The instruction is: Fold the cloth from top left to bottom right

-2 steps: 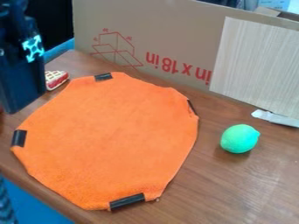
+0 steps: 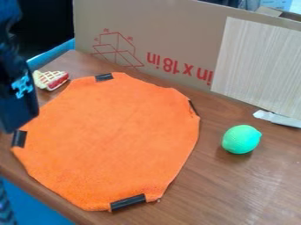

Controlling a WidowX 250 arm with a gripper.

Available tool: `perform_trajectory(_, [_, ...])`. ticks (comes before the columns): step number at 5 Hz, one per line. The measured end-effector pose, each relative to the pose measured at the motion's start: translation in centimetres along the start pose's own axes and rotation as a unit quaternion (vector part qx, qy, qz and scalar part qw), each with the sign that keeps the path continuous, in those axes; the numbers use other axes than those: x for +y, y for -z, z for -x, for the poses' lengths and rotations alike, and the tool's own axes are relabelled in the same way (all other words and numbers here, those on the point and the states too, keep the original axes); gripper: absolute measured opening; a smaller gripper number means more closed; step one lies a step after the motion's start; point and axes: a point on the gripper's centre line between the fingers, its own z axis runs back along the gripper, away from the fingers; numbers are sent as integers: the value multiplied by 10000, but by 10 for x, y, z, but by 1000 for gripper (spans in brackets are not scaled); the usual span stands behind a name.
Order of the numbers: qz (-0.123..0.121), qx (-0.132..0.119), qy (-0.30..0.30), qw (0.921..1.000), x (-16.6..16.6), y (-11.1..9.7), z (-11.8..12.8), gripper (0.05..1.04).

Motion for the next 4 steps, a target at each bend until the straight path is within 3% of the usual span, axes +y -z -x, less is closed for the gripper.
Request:
perform_trajectory(1, [-3,-58,480,9988,26,23,-5,1000])
perform_trajectory(2, [-245,-288,1144,9927,42,41,-14,1000])
perform_trajectory(3, [-124,-573,2208,9736,64,60,-35,1000])
perform_trajectory(4, [-492,-750,2625,9608,84,71,-51,1000])
